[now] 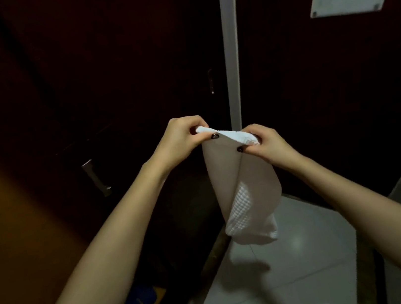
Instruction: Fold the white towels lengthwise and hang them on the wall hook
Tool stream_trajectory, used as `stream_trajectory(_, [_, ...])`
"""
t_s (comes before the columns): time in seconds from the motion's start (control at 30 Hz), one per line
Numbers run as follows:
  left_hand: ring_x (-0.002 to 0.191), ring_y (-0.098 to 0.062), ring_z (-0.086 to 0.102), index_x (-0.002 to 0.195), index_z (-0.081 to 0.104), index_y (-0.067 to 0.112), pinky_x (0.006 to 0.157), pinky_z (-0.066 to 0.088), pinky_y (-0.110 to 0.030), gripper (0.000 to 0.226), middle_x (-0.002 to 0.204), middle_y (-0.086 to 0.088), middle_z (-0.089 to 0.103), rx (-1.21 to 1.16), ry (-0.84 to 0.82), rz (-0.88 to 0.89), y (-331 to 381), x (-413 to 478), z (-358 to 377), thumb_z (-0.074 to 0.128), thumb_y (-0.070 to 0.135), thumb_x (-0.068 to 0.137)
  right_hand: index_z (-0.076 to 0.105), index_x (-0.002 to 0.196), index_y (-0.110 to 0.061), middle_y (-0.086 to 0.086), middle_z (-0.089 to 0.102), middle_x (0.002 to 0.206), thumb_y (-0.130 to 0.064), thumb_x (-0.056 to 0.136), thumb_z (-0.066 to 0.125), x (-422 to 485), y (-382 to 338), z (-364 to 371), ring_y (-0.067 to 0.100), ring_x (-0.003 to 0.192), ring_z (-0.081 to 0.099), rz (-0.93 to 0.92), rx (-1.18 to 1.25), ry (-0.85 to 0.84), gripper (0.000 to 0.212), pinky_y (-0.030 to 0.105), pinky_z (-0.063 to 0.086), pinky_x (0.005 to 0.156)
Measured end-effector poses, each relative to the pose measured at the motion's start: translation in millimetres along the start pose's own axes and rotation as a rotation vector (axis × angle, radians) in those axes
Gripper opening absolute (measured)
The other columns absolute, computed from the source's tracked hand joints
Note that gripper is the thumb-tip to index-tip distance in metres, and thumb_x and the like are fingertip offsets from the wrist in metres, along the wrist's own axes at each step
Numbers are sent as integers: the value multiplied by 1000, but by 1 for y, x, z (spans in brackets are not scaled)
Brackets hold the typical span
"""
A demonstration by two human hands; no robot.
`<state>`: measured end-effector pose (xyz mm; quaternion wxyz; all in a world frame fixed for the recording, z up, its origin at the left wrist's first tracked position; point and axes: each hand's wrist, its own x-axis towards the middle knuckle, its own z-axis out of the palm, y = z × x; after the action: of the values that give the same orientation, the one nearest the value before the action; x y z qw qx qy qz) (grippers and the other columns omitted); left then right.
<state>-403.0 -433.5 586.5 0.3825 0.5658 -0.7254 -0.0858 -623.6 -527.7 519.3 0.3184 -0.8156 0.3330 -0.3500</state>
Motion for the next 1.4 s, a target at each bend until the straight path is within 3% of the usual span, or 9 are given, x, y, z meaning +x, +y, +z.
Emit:
stream_trajectory(0.17, [68, -4, 61, 76, 67, 12, 64, 50, -21, 12, 72, 3, 66, -238, 234, -109, 24, -32, -40, 69, 21, 85, 61, 117, -24, -4, 62, 109, -16, 83, 72, -16, -25, 35, 3, 97, 59, 55, 86, -30, 37, 21, 48, 81])
stream_trajectory(0.37, [71, -8, 64, 75, 67, 12, 69, 53, -28, 13, 72, 5, 67, -227, 409, -173, 32, -82, -93, 70, 21, 84, 73, 79, -17, -6, 72, 71, -19, 79, 79, -49, -19, 101, 12, 69, 68, 294, 122, -309, 6, 26, 53, 64])
stream_trajectory(0.43, [72, -9, 64, 75, 67, 13, 69, 54, -28, 14, 72, 5, 67, -208, 473, -204, 27, -115, -124, 71, 24, 83, 73, 82, -16, -3, 73, 76, -20, 80, 78, -58, -26, 130, 12, 71, 69, 311, 106, -403, 7, 26, 53, 66])
stream_trajectory(0.67, [63, -6, 58, 66, 62, 17, 66, 51, -30, 21, 60, 12, 62, -103, 748, -332, 7, -248, -225, 71, 13, 84, 68, 94, -18, -3, 69, 91, -25, 91, 66, -79, -76, 229, 14, 84, 66, 147, -68, -505, 8, 29, 51, 70])
stream_trajectory(0.83, [61, -10, 53, 62, 56, 16, 64, 43, -28, 26, 57, 5, 59, 23, 958, -504, -17, -347, -281, 70, 10, 84, 59, 76, -21, -4, 63, 76, -28, 95, 59, -81, -121, 279, 14, 69, 61, -35, -113, -401, 21, 26, 45, 57])
stream_trajectory(1.03, [74, -17, 47, 70, 64, 5, 67, 31, -26, 23, 78, -7, 52, 399, 911, -784, -43, -445, -317, 71, 22, 83, 63, 99, -8, 7, 68, 96, -29, 97, 57, -85, -191, 341, 17, 78, 63, -2, -114, -378, 22, 39, 55, 72])
stream_trajectory(1.13, [67, -17, 47, 68, 64, 5, 63, 32, -28, 24, 73, -14, 57, 464, 861, -879, -50, -479, -316, 69, 22, 84, 53, 131, -28, -13, 57, 119, -16, 97, 58, -90, -238, 358, 3, 100, 59, -78, 227, -594, 36, 25, 52, 82])
stream_trajectory(1.23, [58, -18, 48, 66, 64, 3, 57, 33, -30, 25, 65, -21, 61, 379, 860, -942, -56, -498, -308, 71, 19, 83, 68, 109, -28, -7, 67, 113, -3, 96, 54, -94, -281, 367, -5, 92, 64, -91, 484, -778, 31, 17, 52, 79])
stream_trajectory(1.4, [59, 1, 55, 75, 69, 7, 61, 43, -18, 10, 68, 5, 64, 107, 906, -893, -52, -498, -302, 69, 8, 85, 72, 96, -11, -3, 75, 85, -4, 88, 67, -90, -340, 370, 9, 83, 71, -153, 567, -975, 12, 15, 52, 72])
